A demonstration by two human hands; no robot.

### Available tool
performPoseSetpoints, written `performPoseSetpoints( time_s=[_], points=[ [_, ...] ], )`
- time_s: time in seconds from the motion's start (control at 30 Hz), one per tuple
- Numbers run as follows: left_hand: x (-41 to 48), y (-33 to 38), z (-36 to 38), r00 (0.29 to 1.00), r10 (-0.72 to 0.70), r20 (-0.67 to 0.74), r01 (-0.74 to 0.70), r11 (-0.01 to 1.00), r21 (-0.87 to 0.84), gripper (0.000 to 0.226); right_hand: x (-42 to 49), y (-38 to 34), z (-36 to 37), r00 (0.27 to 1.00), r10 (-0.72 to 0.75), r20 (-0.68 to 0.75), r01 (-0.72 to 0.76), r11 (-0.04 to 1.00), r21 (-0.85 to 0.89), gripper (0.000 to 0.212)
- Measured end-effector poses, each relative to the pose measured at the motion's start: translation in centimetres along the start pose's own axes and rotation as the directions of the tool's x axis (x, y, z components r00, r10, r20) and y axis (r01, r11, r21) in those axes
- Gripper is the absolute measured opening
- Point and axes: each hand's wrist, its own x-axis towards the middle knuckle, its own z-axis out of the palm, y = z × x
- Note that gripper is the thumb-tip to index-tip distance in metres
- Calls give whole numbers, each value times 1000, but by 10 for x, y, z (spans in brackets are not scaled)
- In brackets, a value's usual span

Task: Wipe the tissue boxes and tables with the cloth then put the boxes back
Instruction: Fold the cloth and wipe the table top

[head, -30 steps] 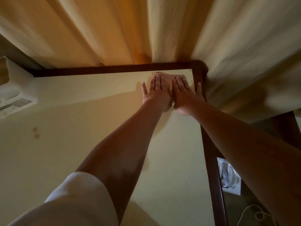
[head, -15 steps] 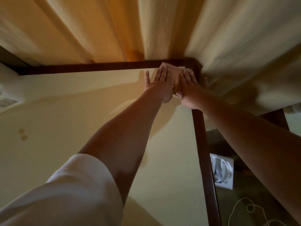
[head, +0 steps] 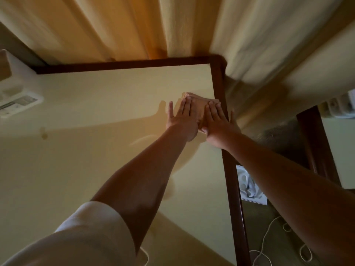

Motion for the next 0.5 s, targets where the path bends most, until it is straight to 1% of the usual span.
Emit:
performPoseSetpoints(
  time_s=[0.17, 0.3, 0.43, 0.5],
  points=[
    [-67, 23, 25, 996, -45, 76, 41, 998, 44, 84, -62, -14, 34, 999, -41, 10, 42, 996, -84, 83],
    [-115, 38, 55, 994, -75, 81, 69, 995, 78, 80, -111, -24, 60, 997, -66, 30, 68, 993, -94, 79],
    [-159, 52, 80, 991, -107, 81, 99, 990, 100, 71, -156, -33, 87, 995, -97, 3, 96, 986, -135, 77],
    [-179, 59, 93, 990, -110, 93, 102, 990, 96, 71, -177, -36, 100, 994, -106, 0, 105, 983, -154, 77]
  ],
)
